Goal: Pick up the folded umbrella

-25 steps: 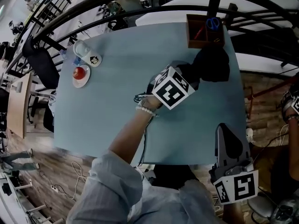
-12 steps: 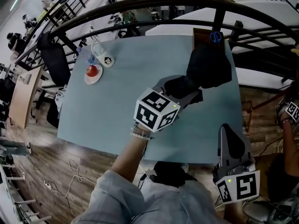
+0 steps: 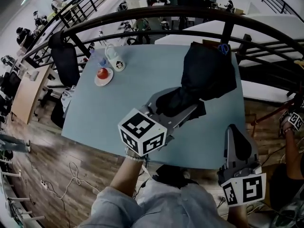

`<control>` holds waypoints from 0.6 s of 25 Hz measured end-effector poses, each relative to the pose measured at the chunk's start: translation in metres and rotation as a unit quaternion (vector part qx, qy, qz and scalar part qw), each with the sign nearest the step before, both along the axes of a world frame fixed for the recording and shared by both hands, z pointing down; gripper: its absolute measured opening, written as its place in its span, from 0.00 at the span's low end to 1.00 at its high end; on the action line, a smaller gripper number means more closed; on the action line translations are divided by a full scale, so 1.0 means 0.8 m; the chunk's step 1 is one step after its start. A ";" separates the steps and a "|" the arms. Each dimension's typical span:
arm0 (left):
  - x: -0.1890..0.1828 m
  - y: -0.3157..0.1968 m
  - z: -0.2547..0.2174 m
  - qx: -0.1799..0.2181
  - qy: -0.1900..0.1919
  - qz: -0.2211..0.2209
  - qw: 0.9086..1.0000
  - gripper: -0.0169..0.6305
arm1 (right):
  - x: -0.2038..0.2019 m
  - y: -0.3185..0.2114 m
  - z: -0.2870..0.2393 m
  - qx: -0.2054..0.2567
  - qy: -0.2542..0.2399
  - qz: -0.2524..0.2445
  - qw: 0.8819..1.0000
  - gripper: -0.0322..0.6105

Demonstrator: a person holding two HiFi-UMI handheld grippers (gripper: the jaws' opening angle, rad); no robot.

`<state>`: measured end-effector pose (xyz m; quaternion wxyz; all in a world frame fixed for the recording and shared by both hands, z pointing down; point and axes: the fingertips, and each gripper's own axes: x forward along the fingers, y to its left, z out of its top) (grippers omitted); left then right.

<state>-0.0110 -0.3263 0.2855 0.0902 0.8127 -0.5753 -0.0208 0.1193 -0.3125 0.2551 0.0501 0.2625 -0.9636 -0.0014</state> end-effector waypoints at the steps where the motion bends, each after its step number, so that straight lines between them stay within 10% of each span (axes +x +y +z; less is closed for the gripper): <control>1: -0.001 0.007 -0.005 0.004 0.002 -0.004 1.000 0.40 | -0.001 0.001 -0.003 0.003 -0.002 -0.002 1.000 0.05; 15: -0.018 0.097 -0.037 0.040 0.033 -0.083 0.995 0.40 | -0.019 0.016 -0.022 0.024 -0.019 -0.044 0.999 0.05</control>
